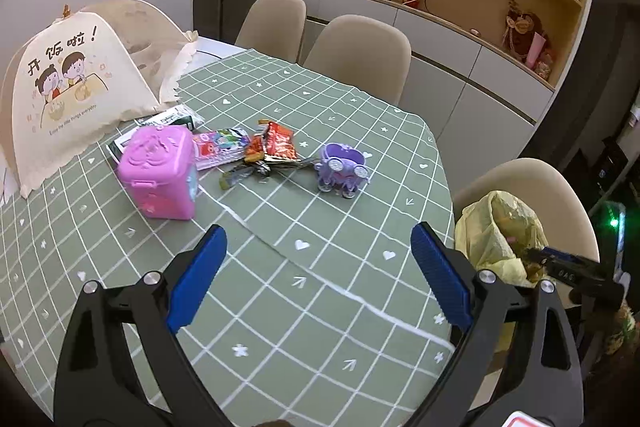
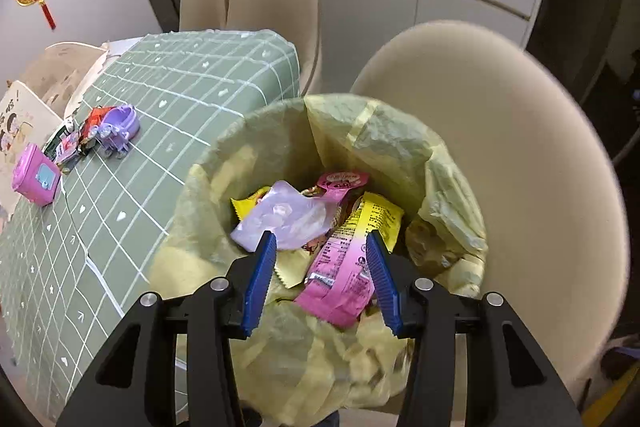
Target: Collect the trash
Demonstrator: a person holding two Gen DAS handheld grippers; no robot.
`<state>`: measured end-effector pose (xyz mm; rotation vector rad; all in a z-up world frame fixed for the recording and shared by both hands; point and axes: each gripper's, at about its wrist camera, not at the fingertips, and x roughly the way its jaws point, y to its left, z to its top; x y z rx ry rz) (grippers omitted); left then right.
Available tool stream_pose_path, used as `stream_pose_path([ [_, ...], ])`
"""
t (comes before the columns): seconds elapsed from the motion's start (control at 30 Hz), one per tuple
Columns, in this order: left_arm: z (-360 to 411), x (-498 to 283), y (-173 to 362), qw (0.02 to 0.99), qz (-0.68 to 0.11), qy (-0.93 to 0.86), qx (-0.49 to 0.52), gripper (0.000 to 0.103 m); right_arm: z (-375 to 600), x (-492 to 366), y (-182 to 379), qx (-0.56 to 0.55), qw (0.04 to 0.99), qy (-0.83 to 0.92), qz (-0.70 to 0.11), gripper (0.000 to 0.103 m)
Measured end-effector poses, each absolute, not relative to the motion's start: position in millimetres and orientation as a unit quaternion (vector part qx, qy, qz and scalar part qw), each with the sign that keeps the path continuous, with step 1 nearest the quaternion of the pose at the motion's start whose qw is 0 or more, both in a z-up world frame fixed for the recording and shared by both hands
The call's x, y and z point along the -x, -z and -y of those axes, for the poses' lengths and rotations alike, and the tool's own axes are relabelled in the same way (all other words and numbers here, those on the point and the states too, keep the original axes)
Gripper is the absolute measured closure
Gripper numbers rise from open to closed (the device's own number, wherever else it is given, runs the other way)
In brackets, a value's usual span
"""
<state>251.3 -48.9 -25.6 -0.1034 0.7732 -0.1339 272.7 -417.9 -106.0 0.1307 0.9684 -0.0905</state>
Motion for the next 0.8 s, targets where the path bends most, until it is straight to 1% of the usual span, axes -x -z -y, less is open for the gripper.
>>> stream_pose_path([
  [0.17,19,-249,30,0.921,-0.378,0.080,0.061,0.014,379,-259,68,-0.062,0.904,0.034,-0.421,0.059],
  [0.33,-33,-247,58,0.905,-0.398,0.090,0.120,0.014,317,-260,43,-0.052,0.920,-0.002,-0.388,0.059],
  [0.47,-56,-251,83,0.888,-0.418,0.091,0.169,0.014,267,-280,42,-0.034,0.915,-0.049,-0.400,0.059],
  [0.53,-58,-254,88,0.881,-0.422,0.102,0.188,0.014,251,-290,44,-0.021,0.912,-0.068,-0.404,0.059],
  [0.63,-48,-264,94,0.878,-0.419,0.131,0.191,0.014,240,-310,49,-0.001,0.910,-0.090,-0.404,0.059],
  [0.8,-19,-295,100,0.862,-0.449,0.141,0.188,0.014,259,-356,53,0.001,0.907,-0.100,-0.410,0.059],
])
